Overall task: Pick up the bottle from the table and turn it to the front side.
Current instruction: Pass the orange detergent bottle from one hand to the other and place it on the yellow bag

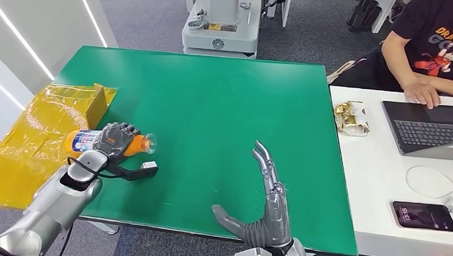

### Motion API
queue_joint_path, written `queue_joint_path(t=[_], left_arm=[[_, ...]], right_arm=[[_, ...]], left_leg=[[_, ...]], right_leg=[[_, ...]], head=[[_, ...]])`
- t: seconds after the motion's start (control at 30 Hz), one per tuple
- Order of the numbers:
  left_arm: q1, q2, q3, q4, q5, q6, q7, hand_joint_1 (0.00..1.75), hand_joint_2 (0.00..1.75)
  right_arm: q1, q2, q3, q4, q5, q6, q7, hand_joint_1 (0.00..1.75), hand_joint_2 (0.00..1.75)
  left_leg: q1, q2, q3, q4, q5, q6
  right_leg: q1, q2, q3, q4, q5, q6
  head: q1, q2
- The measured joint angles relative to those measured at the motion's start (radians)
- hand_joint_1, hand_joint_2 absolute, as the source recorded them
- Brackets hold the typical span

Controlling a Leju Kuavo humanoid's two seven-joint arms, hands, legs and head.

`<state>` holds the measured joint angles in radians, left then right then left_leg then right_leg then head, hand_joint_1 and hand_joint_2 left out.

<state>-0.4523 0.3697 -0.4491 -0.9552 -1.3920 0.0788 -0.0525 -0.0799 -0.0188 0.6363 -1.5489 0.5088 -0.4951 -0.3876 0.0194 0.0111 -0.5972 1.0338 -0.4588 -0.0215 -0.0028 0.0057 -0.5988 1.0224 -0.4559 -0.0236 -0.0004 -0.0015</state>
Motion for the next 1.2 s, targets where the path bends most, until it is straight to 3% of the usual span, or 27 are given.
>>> queue_joint_path(t=[0.47, 0.5, 0.63, 1.2], left_arm=[[-0.046, 0.047, -0.029, 0.136, -0.008, -0.019, 0.005, 1.75, 1.75], [-0.047, 0.048, -0.029, 0.140, -0.008, -0.018, 0.007, 1.68, 1.75], [-0.050, 0.048, -0.029, 0.155, -0.010, -0.011, 0.021, 0.00, 1.75], [-0.051, 0.044, -0.029, 0.174, -0.033, 0.017, 0.037, 0.00, 1.75]], right_arm=[[-0.081, -0.003, 0.050, 0.069, -0.066, -0.010, -0.011, 0.00, 1.75], [-0.083, -0.003, 0.052, 0.072, -0.067, -0.012, -0.011, 0.00, 1.75], [-0.089, -0.003, 0.058, 0.081, -0.066, -0.017, -0.011, 0.00, 1.75], [-0.089, -0.003, 0.065, 0.093, -0.062, -0.029, -0.009, 0.00, 1.75]], left_leg=[[0.000, -0.002, -0.001, 0.000, 0.001, -0.002], [0.000, -0.002, -0.001, 0.000, 0.001, -0.002], [0.000, -0.002, -0.001, 0.000, 0.001, -0.002], [0.000, -0.003, -0.001, 0.000, 0.001, -0.002]], right_leg=[[0.000, -0.001, 0.000, 0.000, 0.000, 0.000], [0.000, -0.002, 0.000, 0.000, 0.000, 0.000], [0.000, -0.002, 0.000, 0.000, 0.000, 0.000], [0.000, -0.002, 0.000, 0.000, 0.000, 0.000]], head=[[0.000, 0.000], [0.000, 0.000], [0.000, 0.000], [0.000, 0.000]])
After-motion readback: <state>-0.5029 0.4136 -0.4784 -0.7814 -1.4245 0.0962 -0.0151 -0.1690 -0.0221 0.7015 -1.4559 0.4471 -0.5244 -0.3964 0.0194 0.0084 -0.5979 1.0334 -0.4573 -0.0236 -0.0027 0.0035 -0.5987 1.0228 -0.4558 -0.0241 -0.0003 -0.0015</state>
